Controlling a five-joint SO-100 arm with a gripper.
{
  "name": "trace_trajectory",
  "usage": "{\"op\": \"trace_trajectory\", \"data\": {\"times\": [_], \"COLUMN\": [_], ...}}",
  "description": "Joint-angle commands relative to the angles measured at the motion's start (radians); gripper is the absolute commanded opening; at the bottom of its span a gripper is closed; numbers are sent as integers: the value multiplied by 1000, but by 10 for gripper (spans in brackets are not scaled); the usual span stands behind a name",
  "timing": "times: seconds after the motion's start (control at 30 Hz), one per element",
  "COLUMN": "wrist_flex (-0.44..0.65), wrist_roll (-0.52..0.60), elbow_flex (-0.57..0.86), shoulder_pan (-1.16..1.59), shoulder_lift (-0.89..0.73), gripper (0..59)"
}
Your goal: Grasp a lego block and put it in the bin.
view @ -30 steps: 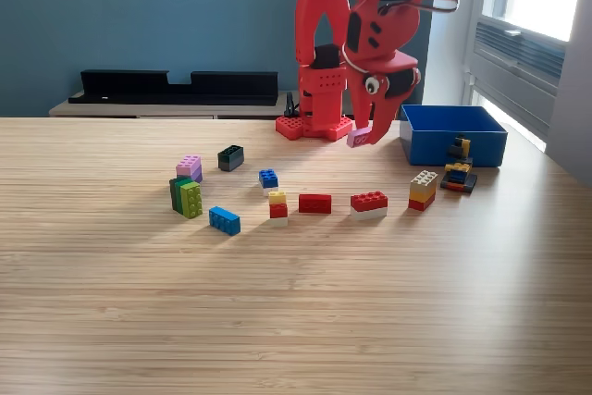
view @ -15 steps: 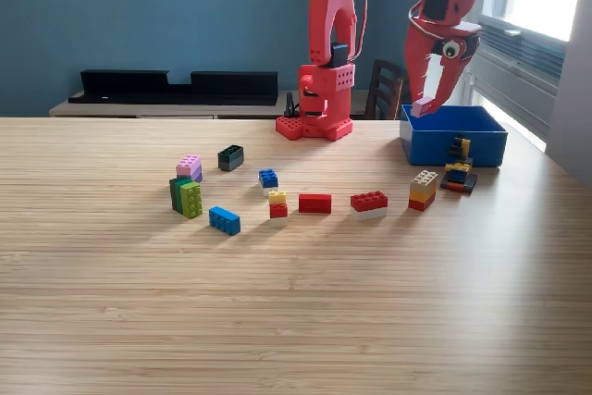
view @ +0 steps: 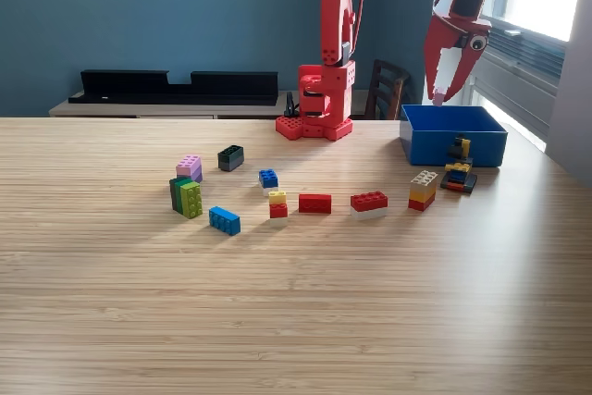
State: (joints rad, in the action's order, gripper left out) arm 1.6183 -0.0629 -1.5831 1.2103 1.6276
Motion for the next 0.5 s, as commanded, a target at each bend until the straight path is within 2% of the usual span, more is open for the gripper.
{"op": "trace_trajectory", "data": {"times": [0.03, 0.1, 0.13, 0.2, 0.33, 0.5], "wrist_flex": [15, 15, 15, 15, 14, 12], "wrist_roll": [-23, -31, -32, -35, -38, -31], "elbow_flex": [6, 2, -2, -2, -2, 25], "shoulder_pan": [20, 20, 20, 20, 20, 2], "shoulder_lift": [23, 21, 20, 18, 17, 21], "gripper": [171, 298, 334, 366, 365, 266]}}
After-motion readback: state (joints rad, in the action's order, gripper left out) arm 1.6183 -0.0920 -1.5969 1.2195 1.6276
